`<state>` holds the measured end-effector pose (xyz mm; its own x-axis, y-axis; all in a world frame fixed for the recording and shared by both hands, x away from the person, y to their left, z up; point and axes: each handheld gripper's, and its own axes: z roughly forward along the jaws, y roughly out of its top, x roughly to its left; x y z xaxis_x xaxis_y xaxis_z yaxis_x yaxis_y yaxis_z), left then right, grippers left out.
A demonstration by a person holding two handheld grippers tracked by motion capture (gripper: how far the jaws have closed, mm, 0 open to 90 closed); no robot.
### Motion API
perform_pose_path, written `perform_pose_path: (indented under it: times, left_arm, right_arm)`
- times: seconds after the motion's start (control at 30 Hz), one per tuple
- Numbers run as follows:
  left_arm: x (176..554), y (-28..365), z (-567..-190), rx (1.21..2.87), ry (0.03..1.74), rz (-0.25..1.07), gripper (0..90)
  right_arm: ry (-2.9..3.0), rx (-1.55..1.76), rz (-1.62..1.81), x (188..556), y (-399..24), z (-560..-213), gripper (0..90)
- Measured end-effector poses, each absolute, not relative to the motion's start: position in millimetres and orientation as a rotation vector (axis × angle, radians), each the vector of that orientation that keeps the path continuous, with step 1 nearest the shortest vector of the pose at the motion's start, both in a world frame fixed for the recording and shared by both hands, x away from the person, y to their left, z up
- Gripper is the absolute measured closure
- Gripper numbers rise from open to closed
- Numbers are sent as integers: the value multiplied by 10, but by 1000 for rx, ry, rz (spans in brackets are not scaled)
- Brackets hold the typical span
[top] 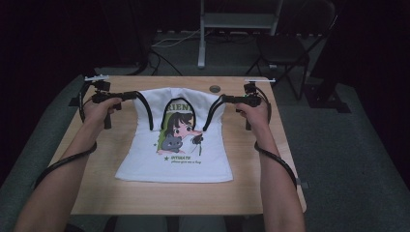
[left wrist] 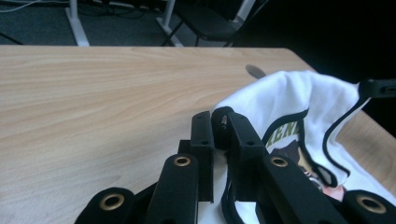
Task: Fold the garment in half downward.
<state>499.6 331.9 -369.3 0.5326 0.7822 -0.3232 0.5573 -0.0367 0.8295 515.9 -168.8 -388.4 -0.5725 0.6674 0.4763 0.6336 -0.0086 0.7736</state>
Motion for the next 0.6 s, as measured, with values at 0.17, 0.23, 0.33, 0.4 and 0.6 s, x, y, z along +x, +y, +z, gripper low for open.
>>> perform_pose_path:
  times: [0.17,0.23,0.33,0.4,0.6]
  left_arm:
    - [4968,3329,-3739,1730,1148,268,821]
    - [4952,3340,-3759,1742,1153,267,821]
    - [4926,3351,-3786,1762,1156,266,820]
    - [4904,3350,-3805,1777,1157,265,820]
    - [4827,3331,-3884,1875,1161,267,820]
  right_arm:
    - [2216,1425,1654,5131,-1684,-3907,829]
    - [2224,1412,1645,5109,-1682,-3922,828]
    - [2259,1385,1603,5065,-1669,-3963,828]
    - [2279,1372,1573,5040,-1663,-4000,828]
    - [2323,1352,1537,4966,-1660,-4100,828]
